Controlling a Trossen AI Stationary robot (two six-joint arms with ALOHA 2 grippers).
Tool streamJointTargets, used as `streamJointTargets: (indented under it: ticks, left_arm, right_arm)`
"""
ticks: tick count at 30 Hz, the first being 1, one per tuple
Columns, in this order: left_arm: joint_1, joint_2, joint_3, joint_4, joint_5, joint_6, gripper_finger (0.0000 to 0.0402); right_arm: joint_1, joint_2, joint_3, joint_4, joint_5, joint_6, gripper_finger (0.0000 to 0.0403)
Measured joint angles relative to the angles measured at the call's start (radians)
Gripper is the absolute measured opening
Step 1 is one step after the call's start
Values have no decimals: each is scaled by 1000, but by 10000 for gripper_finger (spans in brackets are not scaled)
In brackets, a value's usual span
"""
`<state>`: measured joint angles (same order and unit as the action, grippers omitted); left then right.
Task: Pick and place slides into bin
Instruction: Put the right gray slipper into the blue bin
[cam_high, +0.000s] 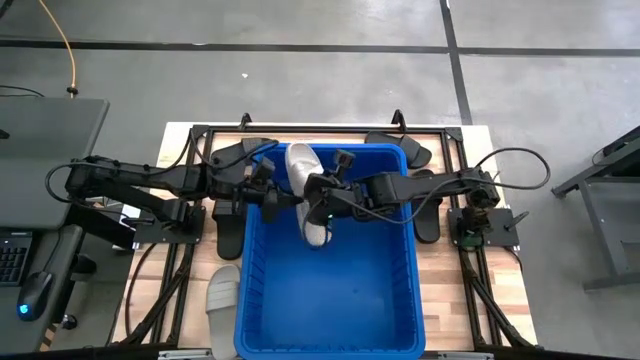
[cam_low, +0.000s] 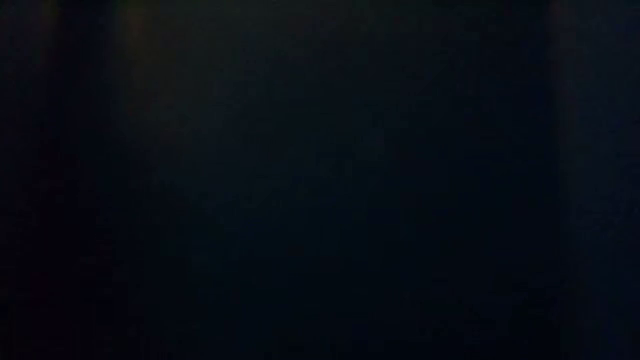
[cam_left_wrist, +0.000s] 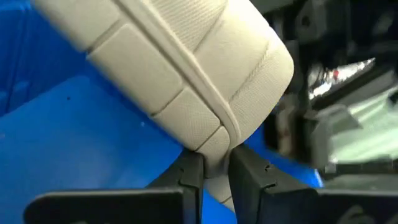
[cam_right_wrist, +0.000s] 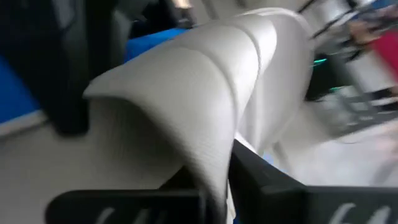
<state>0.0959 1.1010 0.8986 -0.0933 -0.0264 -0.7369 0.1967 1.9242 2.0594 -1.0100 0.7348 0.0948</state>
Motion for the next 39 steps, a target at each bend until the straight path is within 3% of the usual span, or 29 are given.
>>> streamJointTargets:
  ticks: [9, 16, 22, 30, 39]
  left_arm:
    - [3, -20, 3, -29, 37, 40, 34]
    - [2, -19, 2, -53, 90, 107, 34]
    - [3, -20, 2, -72, 190, 145, 34]
    - [2, -20, 1, -54, 355, 202, 33]
    - [2, -28, 0, 51, 456, 259, 33]
  right_arm:
    - [16, -109, 0, -114, -176, 90, 129]
    - [20, -180, 0, -117, -407, 114, 181]
    - [21, -237, 0, -132, -503, 170, 190]
    - [12, -290, 0, -146, -523, 221, 190]
    - [-88, -297, 0, -126, -794, 196, 191]
